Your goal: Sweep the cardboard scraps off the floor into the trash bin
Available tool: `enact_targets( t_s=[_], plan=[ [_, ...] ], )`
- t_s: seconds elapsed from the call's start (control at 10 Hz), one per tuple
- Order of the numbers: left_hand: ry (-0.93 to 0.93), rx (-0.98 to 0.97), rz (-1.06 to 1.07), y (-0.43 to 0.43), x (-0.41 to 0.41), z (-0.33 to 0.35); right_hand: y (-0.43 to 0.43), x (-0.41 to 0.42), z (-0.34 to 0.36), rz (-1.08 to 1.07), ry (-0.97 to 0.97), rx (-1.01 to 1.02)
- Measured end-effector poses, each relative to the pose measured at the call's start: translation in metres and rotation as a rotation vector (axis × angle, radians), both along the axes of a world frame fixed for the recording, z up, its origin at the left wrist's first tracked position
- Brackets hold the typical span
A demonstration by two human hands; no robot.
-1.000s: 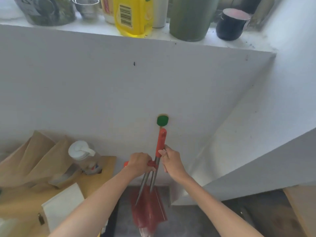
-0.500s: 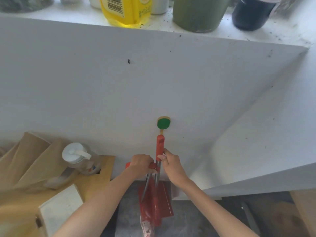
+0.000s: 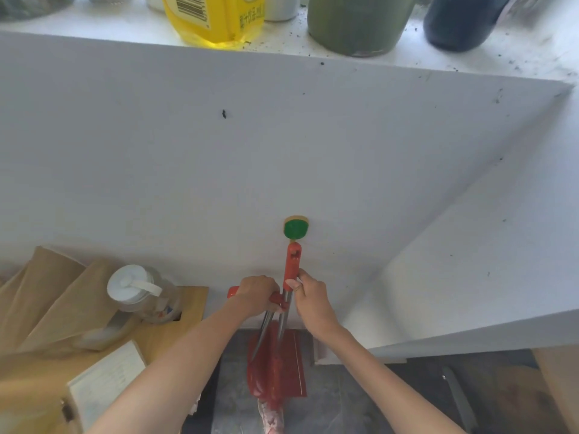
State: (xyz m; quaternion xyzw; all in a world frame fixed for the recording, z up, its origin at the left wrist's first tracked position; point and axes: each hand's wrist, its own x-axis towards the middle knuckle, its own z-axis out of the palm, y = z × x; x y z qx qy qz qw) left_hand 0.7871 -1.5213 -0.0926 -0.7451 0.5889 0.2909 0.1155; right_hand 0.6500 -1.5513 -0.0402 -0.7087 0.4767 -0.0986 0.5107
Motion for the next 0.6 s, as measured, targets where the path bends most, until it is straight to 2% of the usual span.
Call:
enact_targets(
  t_s=[0.4,0.6],
  plan=[
    [0.042,0.031,0.04,-0.004,0.002,-0.015,-0.001,0.005,-0.014,0.003,0.037,-0.02],
    [-0.007,-0.095,0.011,0.014,-0.003,-0.007,0.004,-0.001,-0.012,-0.007,0.078,-0.122]
  ],
)
